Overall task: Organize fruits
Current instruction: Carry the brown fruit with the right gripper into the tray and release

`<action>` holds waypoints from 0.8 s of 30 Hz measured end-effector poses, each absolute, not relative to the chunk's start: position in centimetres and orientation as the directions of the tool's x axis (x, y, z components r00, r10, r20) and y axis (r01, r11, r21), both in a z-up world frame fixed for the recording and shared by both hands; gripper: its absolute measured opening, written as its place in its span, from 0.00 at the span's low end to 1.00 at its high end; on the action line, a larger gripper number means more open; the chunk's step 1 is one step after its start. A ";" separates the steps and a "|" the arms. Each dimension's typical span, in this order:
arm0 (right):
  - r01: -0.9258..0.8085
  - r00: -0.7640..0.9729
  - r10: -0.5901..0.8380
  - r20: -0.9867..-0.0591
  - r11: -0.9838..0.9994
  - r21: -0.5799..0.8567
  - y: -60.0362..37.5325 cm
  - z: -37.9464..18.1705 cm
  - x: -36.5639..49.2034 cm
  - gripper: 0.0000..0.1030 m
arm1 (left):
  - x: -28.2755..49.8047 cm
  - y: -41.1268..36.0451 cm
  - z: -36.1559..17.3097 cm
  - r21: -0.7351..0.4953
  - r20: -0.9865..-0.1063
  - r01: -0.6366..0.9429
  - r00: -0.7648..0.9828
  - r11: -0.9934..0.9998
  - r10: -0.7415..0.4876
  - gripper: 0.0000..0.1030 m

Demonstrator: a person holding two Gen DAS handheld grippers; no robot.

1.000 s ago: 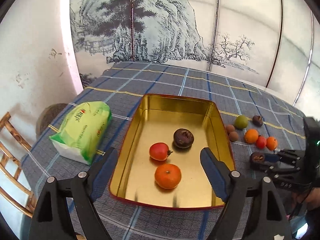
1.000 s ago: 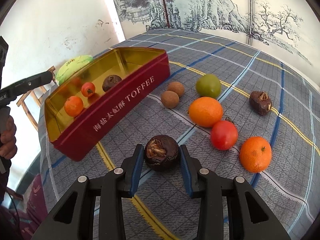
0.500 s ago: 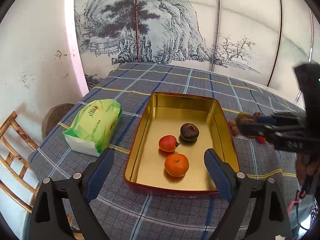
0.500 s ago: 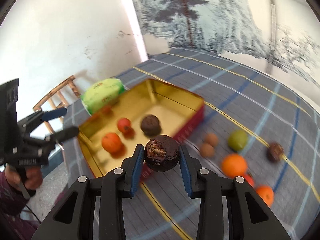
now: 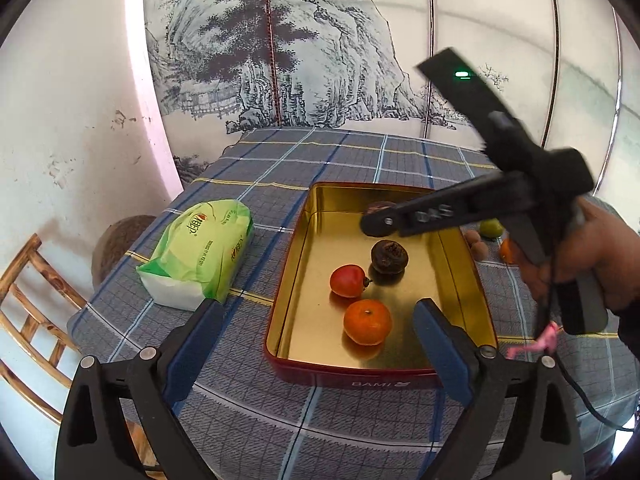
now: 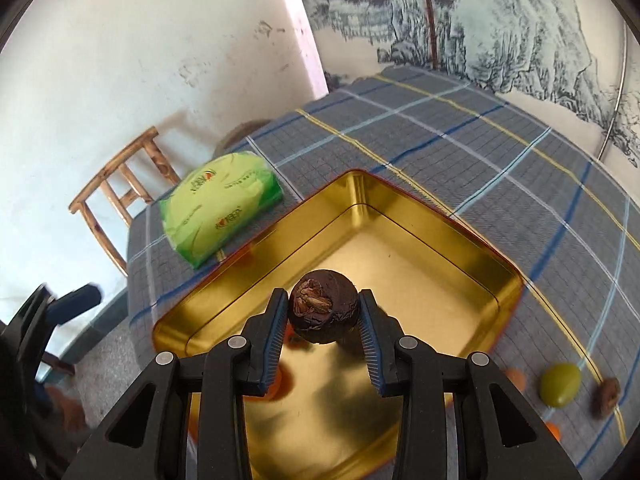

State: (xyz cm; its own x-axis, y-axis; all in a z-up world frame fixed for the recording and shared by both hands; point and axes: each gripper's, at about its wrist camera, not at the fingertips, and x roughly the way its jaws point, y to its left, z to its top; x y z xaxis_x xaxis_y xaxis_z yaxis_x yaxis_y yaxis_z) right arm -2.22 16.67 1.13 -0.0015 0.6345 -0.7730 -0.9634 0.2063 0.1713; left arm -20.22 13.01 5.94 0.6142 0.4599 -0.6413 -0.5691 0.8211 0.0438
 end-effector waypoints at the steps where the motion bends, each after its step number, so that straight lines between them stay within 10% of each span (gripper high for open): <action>1: -0.962 0.001 0.628 -0.778 0.212 0.170 17.2 1.0 -2.2 0.36 | -20.2 13.1 5.9 0.045 -0.642 -0.568 0.613 0.821 0.460 0.92; 24: -0.905 -0.021 0.582 -0.813 0.334 0.262 22.8 -0.9 -0.2 0.36 | -20.1 13.3 4.5 0.083 -0.658 -0.566 0.587 0.820 0.472 0.95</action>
State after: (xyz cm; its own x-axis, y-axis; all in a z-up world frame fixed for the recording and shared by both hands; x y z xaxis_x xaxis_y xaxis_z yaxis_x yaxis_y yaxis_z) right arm -0.17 22.78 -0.91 -0.0209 0.5816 -0.8132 -0.9054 0.3340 0.2621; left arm -20.06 13.35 4.53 0.5866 0.4715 -0.6584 -0.5661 0.8202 0.0830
